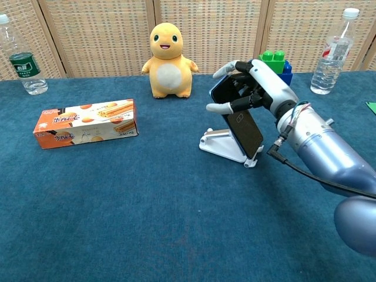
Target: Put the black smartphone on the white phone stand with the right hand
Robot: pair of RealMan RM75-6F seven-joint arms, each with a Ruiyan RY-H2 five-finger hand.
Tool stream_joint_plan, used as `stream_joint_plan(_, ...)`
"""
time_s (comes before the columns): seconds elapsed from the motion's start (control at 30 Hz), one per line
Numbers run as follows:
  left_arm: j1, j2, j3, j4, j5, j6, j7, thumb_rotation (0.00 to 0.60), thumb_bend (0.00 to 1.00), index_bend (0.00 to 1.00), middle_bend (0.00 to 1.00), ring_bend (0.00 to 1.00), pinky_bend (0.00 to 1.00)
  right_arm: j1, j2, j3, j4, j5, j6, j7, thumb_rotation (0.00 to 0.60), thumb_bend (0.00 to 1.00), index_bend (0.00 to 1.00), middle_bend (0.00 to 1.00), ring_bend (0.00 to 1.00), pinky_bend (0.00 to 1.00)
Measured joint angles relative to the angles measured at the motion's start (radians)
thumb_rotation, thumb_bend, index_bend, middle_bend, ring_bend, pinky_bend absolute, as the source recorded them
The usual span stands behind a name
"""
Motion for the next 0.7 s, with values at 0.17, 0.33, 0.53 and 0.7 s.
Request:
stream_joint_plan(0.17, 0.0, 0.0, 0.001, 0.0, 0.002, 0.002, 0.0, 0.6, 0.0, 0.0, 0.0, 0.0, 0.0, -0.001, -0.021, 0.009, 0.027, 0.002, 0.015, 0.023, 0.6, 0.57, 0.49, 0.55, 0.48, 0.52)
stream_joint_plan(0.33, 0.001, 0.001, 0.001, 0.0, 0.002, 0.004, -0.001, 0.6, 0.0, 0.0, 0.0, 0.0, 0.0, 0.0, -0.04, 0.004, 0.057, -0.005, 0.024, 0.028, 0.6, 0.57, 0.49, 0.55, 0.48, 0.52)
stream_joint_plan(0.53, 0.001, 0.003, -0.001, -0.002, 0.001, 0.006, -0.006, 0.6, 0.0, 0.0, 0.0, 0.0, 0.0, 0.0, -0.059, -0.003, 0.098, -0.012, 0.029, 0.036, 0.6, 0.57, 0.49, 0.54, 0.48, 0.52)
stream_joint_plan(0.7, 0.001, 0.005, -0.001, -0.006, 0.0, 0.005, -0.007, 0.6, 0.0, 0.0, 0.0, 0.0, 0.0, 0.001, -0.069, -0.012, 0.123, -0.022, 0.033, 0.045, 0.6, 0.48, 0.31, 0.31, 0.31, 0.47)
